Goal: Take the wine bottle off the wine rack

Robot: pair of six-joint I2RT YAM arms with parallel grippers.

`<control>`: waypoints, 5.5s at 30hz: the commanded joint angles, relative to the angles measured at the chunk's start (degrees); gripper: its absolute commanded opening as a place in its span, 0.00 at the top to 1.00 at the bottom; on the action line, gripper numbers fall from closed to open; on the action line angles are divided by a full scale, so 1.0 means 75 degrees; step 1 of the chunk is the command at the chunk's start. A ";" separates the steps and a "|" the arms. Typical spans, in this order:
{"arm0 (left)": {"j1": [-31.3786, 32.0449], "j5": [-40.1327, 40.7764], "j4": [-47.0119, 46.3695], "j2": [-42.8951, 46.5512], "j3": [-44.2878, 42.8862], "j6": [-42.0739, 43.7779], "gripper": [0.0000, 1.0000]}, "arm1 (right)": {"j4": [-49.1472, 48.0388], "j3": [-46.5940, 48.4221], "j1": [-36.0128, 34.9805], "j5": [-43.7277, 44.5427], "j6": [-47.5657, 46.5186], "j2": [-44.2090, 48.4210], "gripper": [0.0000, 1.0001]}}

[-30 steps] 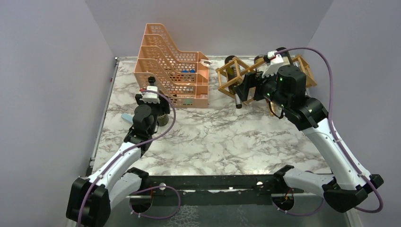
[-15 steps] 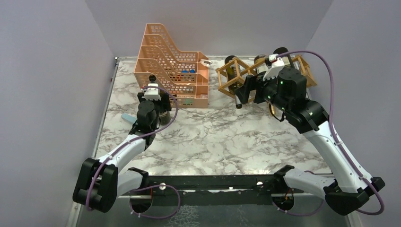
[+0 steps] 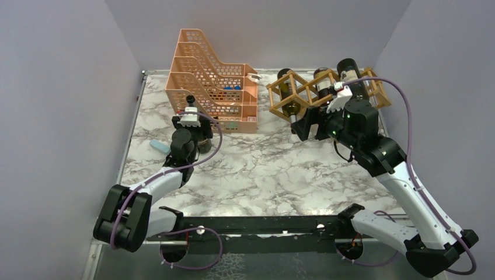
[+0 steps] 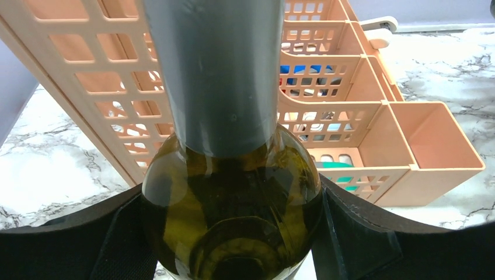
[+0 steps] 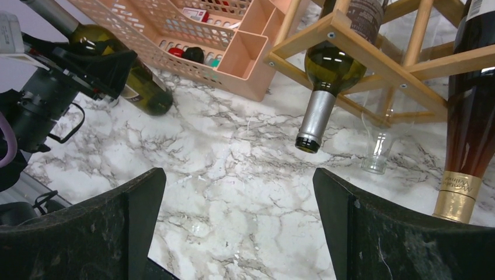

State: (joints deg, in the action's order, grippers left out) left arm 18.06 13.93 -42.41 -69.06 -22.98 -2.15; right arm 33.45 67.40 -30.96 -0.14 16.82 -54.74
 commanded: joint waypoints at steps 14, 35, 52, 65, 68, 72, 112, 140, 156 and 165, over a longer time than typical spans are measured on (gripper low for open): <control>0.0432 0.0557 -0.0674 0.0748 0.0334 -0.0070 0.01 | -0.0674 -0.0868 -0.0032 -0.0710 0.0445 0.0739 0.00; 0.0439 -0.0936 0.5361 0.4704 -0.1962 -0.0891 0.01 | -0.0451 -0.1649 -0.0032 -0.0865 0.0548 0.1044 0.00; 0.0439 -0.4885 0.4732 0.3168 -0.4430 -0.2216 0.01 | 0.0672 -0.1852 -0.0032 0.0019 0.1690 0.1034 0.00; 0.2394 -0.4510 0.4314 0.0455 -0.6236 -0.0917 0.01 | 0.1214 -0.1441 -0.0032 0.1996 0.1340 0.1828 0.01; 0.2478 -0.4274 0.4151 0.0242 -0.5946 -0.0649 0.01 | 0.1435 -0.0877 -0.0031 0.2511 0.0989 0.1397 0.01; 0.2479 -0.4121 0.3891 0.0372 -0.5311 -0.0500 0.01 | 0.1500 -0.0200 -0.0031 0.2983 0.0717 0.0656 0.01; 0.4046 -0.3139 0.3438 0.1118 -0.3950 0.0386 0.01 | -0.0652 0.0431 0.6074 -0.1666 -0.1079 -0.2606 0.06; 0.4306 -0.2730 0.3446 0.1087 -0.3738 0.0977 0.01 | -0.1142 0.0016 0.6425 -0.3406 -0.0767 -0.2999 0.63; 0.4330 -0.2585 0.3418 0.0965 -0.3651 0.1152 0.01 | -0.1879 -0.0758 0.6436 -0.3901 0.0458 -0.1714 0.88; 0.4331 -0.2515 0.3420 0.0745 -0.3627 0.1212 0.01 | -0.1739 -0.0455 0.6436 -0.3844 0.0747 -0.1069 0.91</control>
State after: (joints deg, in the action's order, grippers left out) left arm 50.35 -6.28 -15.33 -62.89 -50.94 6.24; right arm 25.50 61.19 17.56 -26.26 21.12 -66.81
